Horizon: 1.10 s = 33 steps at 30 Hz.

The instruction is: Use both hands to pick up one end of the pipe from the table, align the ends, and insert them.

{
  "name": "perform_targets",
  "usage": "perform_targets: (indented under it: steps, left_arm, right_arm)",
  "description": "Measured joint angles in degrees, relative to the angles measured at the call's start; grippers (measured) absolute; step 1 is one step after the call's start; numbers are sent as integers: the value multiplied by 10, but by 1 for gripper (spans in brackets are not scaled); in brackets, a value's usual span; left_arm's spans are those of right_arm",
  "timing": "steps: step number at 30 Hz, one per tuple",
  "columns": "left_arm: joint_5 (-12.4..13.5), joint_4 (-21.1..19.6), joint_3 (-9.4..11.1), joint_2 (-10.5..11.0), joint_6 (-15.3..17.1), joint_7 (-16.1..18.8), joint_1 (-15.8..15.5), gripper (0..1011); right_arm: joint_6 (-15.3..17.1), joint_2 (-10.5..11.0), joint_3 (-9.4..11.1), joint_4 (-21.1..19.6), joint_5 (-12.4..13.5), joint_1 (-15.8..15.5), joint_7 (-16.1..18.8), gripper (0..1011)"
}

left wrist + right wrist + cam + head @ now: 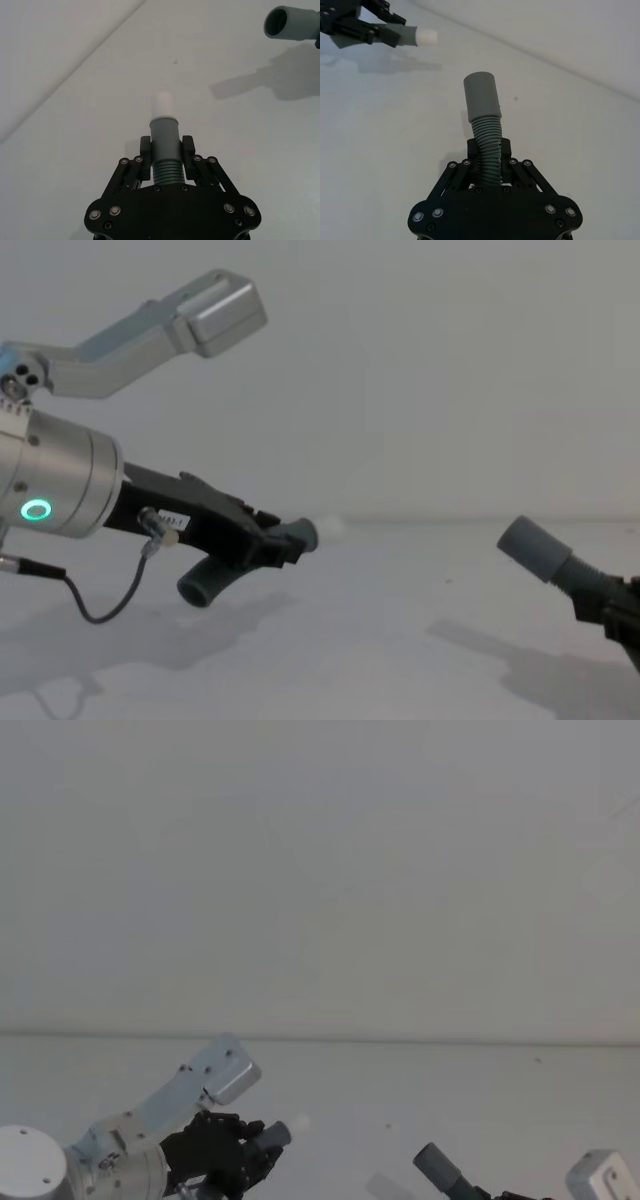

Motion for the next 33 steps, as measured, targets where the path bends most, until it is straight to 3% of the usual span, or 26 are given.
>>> perform_targets:
  steps: [17, 33]
  left_arm:
    - [-8, -5, 21, 32, -72, -73, -27, 332]
    - [-35, -2, 37, 52, -106, -145, -58, 332]
  right_arm:
    - [-105, 9, -3, 28, 5, 5, 24, 213]
    - [-165, 12, -24, 48, -13, 8, 34, 213]
